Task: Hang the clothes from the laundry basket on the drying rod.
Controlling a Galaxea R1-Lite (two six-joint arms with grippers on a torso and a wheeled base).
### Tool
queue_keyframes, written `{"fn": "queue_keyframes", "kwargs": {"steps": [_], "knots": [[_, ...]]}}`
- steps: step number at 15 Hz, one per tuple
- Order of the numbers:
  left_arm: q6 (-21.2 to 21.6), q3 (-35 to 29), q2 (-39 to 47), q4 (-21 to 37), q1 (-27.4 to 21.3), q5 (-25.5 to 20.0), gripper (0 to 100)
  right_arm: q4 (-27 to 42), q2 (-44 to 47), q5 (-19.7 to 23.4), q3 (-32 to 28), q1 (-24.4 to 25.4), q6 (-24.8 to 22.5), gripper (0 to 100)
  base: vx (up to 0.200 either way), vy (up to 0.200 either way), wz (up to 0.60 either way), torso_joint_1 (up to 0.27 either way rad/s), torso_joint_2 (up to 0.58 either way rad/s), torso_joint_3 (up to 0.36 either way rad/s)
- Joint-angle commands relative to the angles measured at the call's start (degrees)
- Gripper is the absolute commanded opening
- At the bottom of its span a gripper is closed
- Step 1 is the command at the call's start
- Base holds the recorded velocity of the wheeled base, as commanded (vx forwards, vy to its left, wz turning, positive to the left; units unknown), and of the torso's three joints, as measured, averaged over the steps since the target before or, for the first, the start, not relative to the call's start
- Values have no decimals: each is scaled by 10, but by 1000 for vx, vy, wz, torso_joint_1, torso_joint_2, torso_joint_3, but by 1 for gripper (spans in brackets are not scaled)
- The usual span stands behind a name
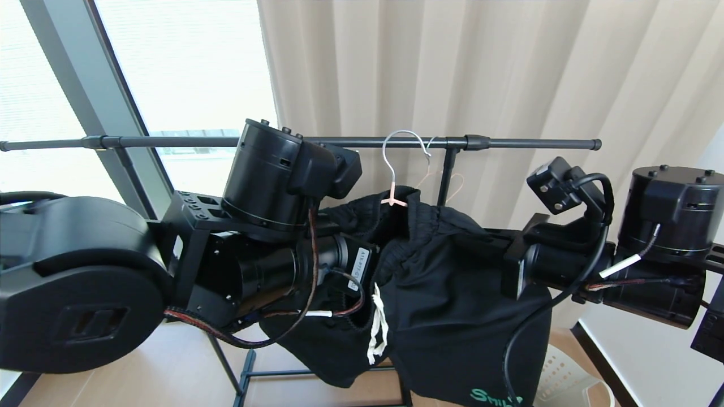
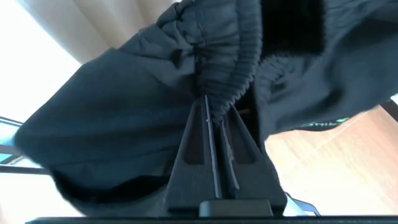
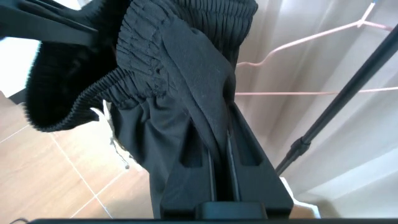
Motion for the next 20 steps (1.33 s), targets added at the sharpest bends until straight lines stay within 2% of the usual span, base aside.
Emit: {"fn": "queue_keyframes", "kwargs": {"steps": [1,4,5,10,11,13,16,18,20], "knots": [[-1,-1,22,-11,0,0,0,0,-22,14,6,0,0,0,0,0,0,0,0,0],[-1,-1,22,-16,-1,0,0,0,-28,16,13,0,0,0,0,0,0,0,0,0],[-1,-1,22,-18,-1,1,100,0,-27,16,13,0,0,0,0,0,0,0,0,0],[1,30,-30,-23,-10,0,100,0,-19,20,10,-2,0,0,0,0,0,0,0,0],[1,62,-61,-23,-11,0,100,0,-10,29,10,-7,0,0,0,0,0,0,0,0],[0,87,-90,-23,-11,-2,100,-1,-3,36,7,-17,0,0,0,0,0,0,0,0],[1,96,-105,-23,-11,-4,100,-1,5,44,7,-20,-1,0,0,0,0,0,0,0],[1,105,-117,-23,-9,-23,100,-2,7,50,8,-31,-1,0,0,0,0,0,0,0],[6,109,-137,-23,7,-44,100,-13,9,74,13,-38,-2,0,0,0,0,0,0,0]]}}
